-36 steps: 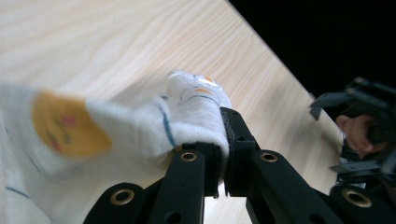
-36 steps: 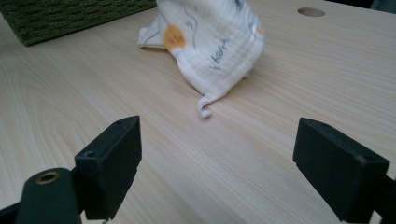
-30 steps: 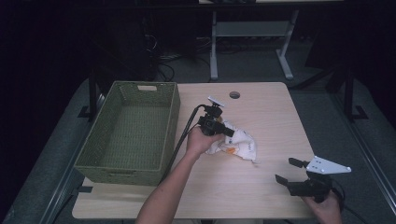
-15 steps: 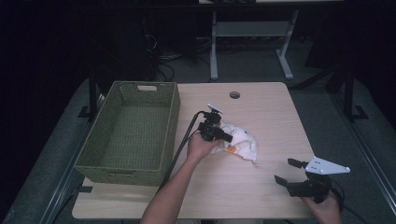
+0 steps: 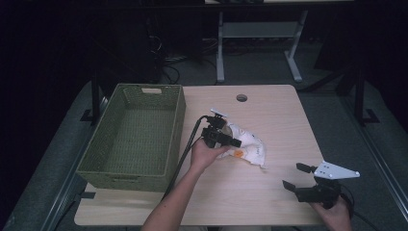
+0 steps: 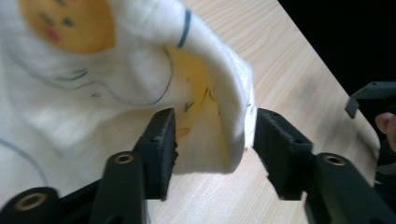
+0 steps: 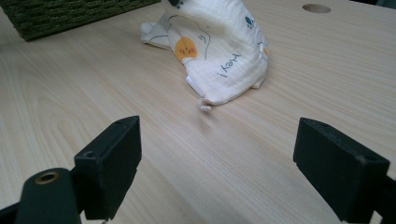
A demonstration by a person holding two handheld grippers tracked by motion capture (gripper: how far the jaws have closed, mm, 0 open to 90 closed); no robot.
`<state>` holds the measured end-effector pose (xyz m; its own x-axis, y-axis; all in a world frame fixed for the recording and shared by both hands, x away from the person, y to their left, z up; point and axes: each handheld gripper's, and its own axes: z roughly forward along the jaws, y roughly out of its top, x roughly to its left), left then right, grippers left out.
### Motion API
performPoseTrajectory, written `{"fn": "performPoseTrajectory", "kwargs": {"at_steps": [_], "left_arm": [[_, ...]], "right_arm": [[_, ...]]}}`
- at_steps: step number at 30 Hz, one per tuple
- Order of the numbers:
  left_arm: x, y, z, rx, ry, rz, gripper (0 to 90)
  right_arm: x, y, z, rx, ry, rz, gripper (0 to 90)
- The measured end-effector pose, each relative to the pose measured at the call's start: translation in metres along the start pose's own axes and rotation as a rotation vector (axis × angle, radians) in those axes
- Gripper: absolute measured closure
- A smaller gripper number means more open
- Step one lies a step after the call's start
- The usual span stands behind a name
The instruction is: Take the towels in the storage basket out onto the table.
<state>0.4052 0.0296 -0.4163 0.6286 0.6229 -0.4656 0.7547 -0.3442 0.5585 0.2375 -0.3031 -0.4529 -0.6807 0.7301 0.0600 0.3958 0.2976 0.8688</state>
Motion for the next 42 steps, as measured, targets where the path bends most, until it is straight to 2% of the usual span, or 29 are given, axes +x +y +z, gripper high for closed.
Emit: {"fn": "performPoseTrajectory", "kwargs": {"at_steps": [4, 7, 16, 21, 31, 42], "left_arm": [[0.002, -0.005, -0.006, -0.028, -0.002, -0.013, 45.8], [0.003, -0.007, -0.008, -0.026, -0.008, -0.014, 45.6], [-0.003, -0.018, -0.015, -0.048, -0.025, 0.008, 45.0], [-0.006, -0.023, -0.017, -0.049, -0.032, 0.018, 41.4], [-0.015, -0.033, -0.021, -0.054, -0.016, 0.049, 38.1], [-0.016, -0.046, -0.031, -0.066, -0.015, 0.049, 37.2]], "right_arm": [[0.0, 0.001, 0.0, 0.0, -0.002, 0.0, 14.7], [0.0, 0.001, 0.0, -0.002, -0.006, 0.0, 14.7], [0.001, 0.002, 0.002, 0.012, -0.014, -0.003, 14.7], [0.001, 0.002, 0.003, 0.016, -0.014, -0.002, 14.7], [0.0, 0.002, 0.005, 0.021, -0.016, -0.004, 14.5], [0.001, 0.002, 0.006, 0.026, -0.022, -0.013, 14.5]]}}
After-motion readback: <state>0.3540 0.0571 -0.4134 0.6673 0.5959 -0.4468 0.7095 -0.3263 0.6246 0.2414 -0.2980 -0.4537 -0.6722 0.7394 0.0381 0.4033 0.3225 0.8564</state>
